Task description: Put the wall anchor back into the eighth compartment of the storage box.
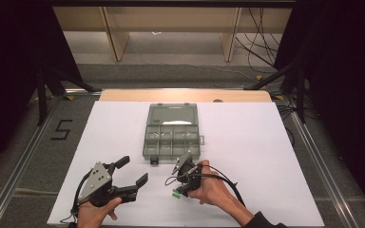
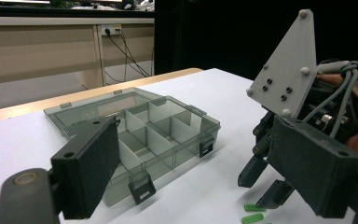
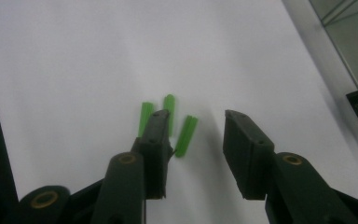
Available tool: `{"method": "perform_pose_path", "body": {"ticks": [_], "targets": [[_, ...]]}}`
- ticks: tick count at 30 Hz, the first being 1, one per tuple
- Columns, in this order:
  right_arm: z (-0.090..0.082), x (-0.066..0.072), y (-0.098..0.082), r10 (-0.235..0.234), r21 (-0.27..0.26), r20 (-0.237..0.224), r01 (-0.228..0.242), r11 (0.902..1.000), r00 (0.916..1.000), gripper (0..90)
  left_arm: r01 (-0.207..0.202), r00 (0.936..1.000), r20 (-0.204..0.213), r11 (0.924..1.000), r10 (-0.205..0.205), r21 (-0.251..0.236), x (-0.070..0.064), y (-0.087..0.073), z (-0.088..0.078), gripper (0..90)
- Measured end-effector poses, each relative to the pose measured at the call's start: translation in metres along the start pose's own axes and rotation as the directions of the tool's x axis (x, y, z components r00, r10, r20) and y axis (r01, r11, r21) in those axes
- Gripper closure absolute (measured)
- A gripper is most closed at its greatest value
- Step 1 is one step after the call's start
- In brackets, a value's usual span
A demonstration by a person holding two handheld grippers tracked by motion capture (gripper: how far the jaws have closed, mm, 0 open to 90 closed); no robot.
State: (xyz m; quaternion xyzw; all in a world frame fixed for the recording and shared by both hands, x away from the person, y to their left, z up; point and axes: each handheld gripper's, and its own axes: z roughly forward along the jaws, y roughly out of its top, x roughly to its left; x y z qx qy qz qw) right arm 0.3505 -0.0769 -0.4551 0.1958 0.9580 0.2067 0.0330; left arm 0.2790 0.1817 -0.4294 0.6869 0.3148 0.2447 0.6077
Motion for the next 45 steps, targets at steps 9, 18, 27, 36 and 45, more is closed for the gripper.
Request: {"method": "perform_pose_path", "body": {"ticks": [9,18,27,36,45], "targets": [[0.006,-0.001,-0.001,-0.001,0.033,-0.018,0.001,0.9995,0.9998,68.8,0.002,1.0,0.001,1.0,-0.002,0.0,0.0,0.0,0.0,15.9],[0.009,-0.004,0.0,-0.02,0.056,-0.03,0.022,0.9982,0.9993,84.0,0.001,1.0,0.0,1.0,-0.001,0.003,0.0,0.0,0.0,16.0],[0.008,-0.006,0.001,-0.034,0.054,-0.036,0.036,0.9979,0.9988,84.4,0.0,1.0,-0.001,1.0,0.0,0.002,0.0,0.0,0.0,16.0],[-0.006,-0.013,0.003,-0.024,0.009,-0.015,0.024,0.9997,0.9996,84.5,-0.001,1.0,0.001,1.0,0.001,0.003,-0.001,0.0,0.0,16.0],[-0.02,-0.025,0.005,-0.025,-0.042,0.014,0.026,0.9988,0.9996,84.5,0.0,1.0,0.0,1.0,0.0,0.003,-0.001,0.0,0.0,16.0]]}}
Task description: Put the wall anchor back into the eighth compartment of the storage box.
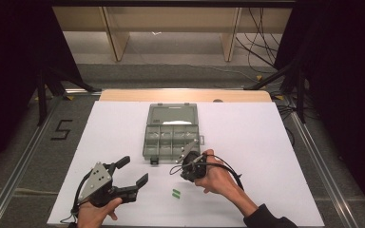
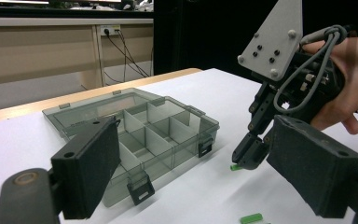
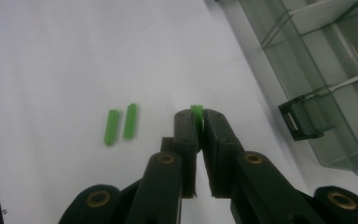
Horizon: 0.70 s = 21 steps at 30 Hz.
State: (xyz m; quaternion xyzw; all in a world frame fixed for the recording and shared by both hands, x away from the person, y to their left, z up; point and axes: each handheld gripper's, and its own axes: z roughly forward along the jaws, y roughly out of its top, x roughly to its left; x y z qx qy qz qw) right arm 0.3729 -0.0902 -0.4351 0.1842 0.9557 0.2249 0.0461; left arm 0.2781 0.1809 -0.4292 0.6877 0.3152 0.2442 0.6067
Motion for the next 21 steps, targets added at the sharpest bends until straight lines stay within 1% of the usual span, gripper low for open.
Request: {"method": "perform_pose_path", "body": {"ticks": [3,4,5,6,8,9,10,11,12,13,14,17,18,19,20,21], "targets": [[-0.004,-0.003,0.001,-0.004,-0.009,0.002,0.004,0.9999,1.0,84.5,0.007,1.0,0.001,1.0,-0.007,-0.001,0.0,0.0,0.0,16.0],[-0.005,-0.004,0.002,0.001,-0.013,0.005,0.0,0.9999,1.0,84.5,0.01,0.9999,0.007,0.9999,-0.01,-0.011,0.0,-0.001,0.001,15.9],[-0.006,-0.006,0.002,0.007,-0.019,0.009,-0.006,0.9998,0.9999,84.5,0.003,1.0,0.007,0.9999,-0.002,-0.011,0.001,-0.001,0.002,15.9],[-0.007,-0.008,0.003,0.006,-0.025,0.009,-0.006,0.9997,0.9999,84.5,0.01,1.0,-0.002,0.9999,-0.01,0.004,0.0,-0.001,0.001,15.9],[-0.008,-0.011,0.004,0.004,-0.033,0.017,-0.004,0.9994,0.9999,84.5,0.002,1.0,0.005,1.0,-0.002,-0.007,0.0,0.0,0.001,15.9],[-0.009,-0.013,0.004,0.004,-0.036,0.016,-0.004,0.9993,0.9999,84.5,0.004,1.0,-0.002,1.0,-0.004,0.002,0.0,0.0,0.0,15.9],[-0.01,-0.014,0.004,0.004,-0.039,0.021,-0.003,0.9992,0.9998,84.4,0.016,0.9998,0.008,0.9998,-0.016,-0.014,0.0,-0.001,0.001,15.9],[-0.011,-0.016,0.005,0.004,-0.044,0.028,-0.002,0.999,0.9996,84.4,0.013,0.9999,0.007,0.9998,-0.013,-0.014,0.0,-0.001,0.001,15.9],[-0.012,-0.017,0.005,-0.005,-0.049,0.03,0.007,0.9988,0.9995,84.4,-0.001,1.0,0.003,1.0,0.001,-0.008,0.001,0.0,0.001,15.9],[-0.013,-0.018,0.006,-0.007,-0.055,0.028,0.008,0.9984,0.9996,84.5,0.003,1.0,-0.001,1.0,-0.003,0.001,0.0,0.0,0.0,15.9],[-0.015,-0.019,0.007,-0.002,-0.061,0.02,0.004,0.9981,0.9998,84.5,0.002,1.0,0.0,1.0,-0.002,-0.001,0.0,0.0,0.0,15.9],[-0.019,-0.021,0.008,-0.015,-0.073,0.037,0.017,0.9972,0.9992,84.5,-0.004,1.0,0.003,1.0,0.004,0.003,0.0,0.0,0.001,15.9],[-0.021,-0.023,0.009,-0.012,-0.077,0.043,0.015,0.9969,0.999,84.4,0.002,1.0,0.001,1.0,-0.002,0.002,0.0,0.0,0.0,15.9],[-0.022,-0.024,0.009,-0.01,-0.081,0.043,0.013,0.9966,0.999,84.5,-0.001,1.0,0.004,1.0,0.001,-0.005,0.0,0.0,0.001,15.9],[-0.024,-0.026,0.01,-0.009,-0.087,0.046,0.013,0.9962,0.9989,84.4,0.009,0.9999,0.01,0.9999,-0.009,-0.013,0.0,-0.001,0.002,15.9],[-0.025,-0.03,0.011,-0.006,-0.1,0.05,0.011,0.995,0.9987,84.4,0.009,1.0,0.0,1.0,-0.009,0.003,0.0,-0.001,0.001,15.9]]}}
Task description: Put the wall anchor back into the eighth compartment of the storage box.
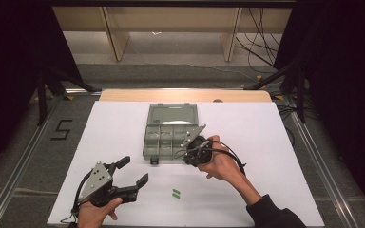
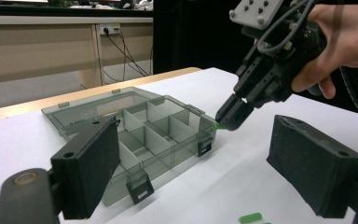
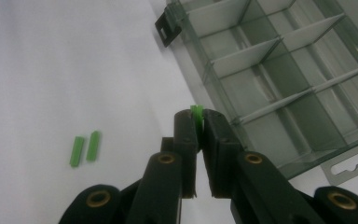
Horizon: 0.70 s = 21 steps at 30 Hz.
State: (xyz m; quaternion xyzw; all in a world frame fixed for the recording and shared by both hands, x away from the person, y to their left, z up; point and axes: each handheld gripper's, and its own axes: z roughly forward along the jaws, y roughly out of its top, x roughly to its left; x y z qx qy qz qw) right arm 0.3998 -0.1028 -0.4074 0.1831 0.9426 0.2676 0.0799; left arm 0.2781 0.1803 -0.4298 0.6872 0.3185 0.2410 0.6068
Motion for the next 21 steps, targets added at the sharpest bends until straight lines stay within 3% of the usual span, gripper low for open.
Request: {"method": "perform_pose_path", "body": {"ticks": [5,6,12,19,21], "targets": [[-0.001,-0.006,0.002,0.001,-0.008,0.007,-0.001,1.0,1.0,84.5,-0.004,1.0,0.003,1.0,0.004,-0.003,0.001,0.0,0.0,15.9],[-0.001,-0.008,0.003,0.005,-0.01,0.009,-0.004,0.9999,0.9999,84.4,0.012,0.9999,0.011,0.9998,-0.012,-0.016,0.0,-0.001,0.001,15.9],[-0.003,-0.015,0.003,0.012,-0.018,0.025,-0.012,0.9998,0.9996,84.5,-0.01,0.9999,0.004,0.9999,0.01,-0.001,0.0,0.0,-0.001,15.9],[-0.003,-0.032,-0.002,0.054,-0.041,0.085,-0.051,0.9979,0.9949,84.5,-0.007,1.0,0.002,1.0,0.007,-0.002,0.001,0.001,0.0,15.9],[-0.003,-0.034,-0.003,0.057,-0.034,0.082,-0.055,0.9979,0.995,84.5,-0.006,0.9999,0.012,0.9999,0.006,-0.012,0.001,0.0,0.001,15.9]]}}
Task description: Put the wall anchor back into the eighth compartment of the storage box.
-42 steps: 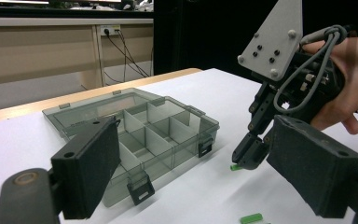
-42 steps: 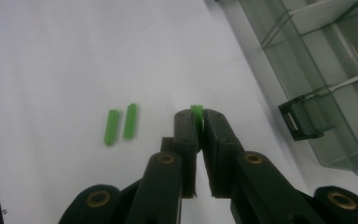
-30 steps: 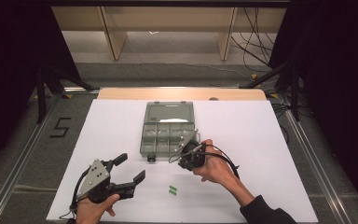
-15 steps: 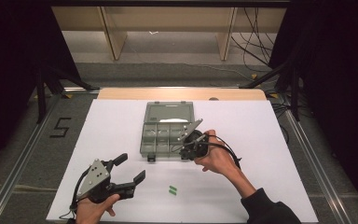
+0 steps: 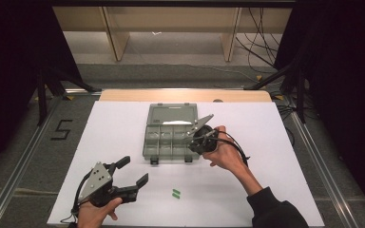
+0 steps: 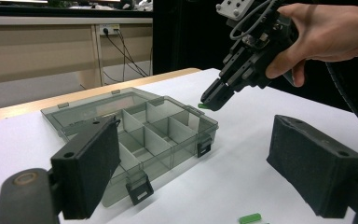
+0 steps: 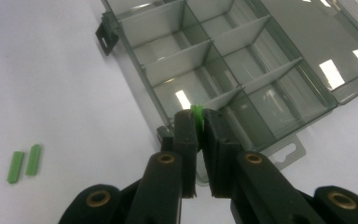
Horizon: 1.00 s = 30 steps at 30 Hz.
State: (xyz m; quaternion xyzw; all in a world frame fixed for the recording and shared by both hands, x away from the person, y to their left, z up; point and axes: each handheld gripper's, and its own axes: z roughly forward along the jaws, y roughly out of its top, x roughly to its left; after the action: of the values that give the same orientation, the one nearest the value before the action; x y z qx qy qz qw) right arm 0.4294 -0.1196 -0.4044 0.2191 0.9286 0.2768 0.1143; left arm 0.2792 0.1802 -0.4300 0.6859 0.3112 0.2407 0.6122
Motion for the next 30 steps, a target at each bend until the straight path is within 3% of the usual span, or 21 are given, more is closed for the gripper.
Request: {"method": "perform_pose_path", "body": {"ticks": [8,12,23,30], "targets": [[0.011,-0.007,0.0,-0.001,0.021,0.007,0.001,0.9998,1.0,84.4,0.004,1.0,-0.004,1.0,-0.004,0.0,-0.002,0.002,-0.002,15.9],[0.018,-0.009,0.0,-0.005,0.029,0.039,0.004,0.9996,0.9992,84.4,-0.003,1.0,-0.002,1.0,0.003,0.008,-0.001,0.001,-0.001,15.9],[0.033,-0.011,-0.001,-0.01,0.058,0.046,0.007,0.9983,0.9989,83.9,0.007,1.0,-0.001,1.0,-0.007,0.002,-0.002,0.001,-0.002,15.9],[0.027,-0.009,0.002,0.019,0.034,0.045,-0.02,0.9992,0.9988,60.5,0.002,1.0,0.0,1.0,-0.002,-0.002,-0.001,0.001,-0.002,15.9]]}}
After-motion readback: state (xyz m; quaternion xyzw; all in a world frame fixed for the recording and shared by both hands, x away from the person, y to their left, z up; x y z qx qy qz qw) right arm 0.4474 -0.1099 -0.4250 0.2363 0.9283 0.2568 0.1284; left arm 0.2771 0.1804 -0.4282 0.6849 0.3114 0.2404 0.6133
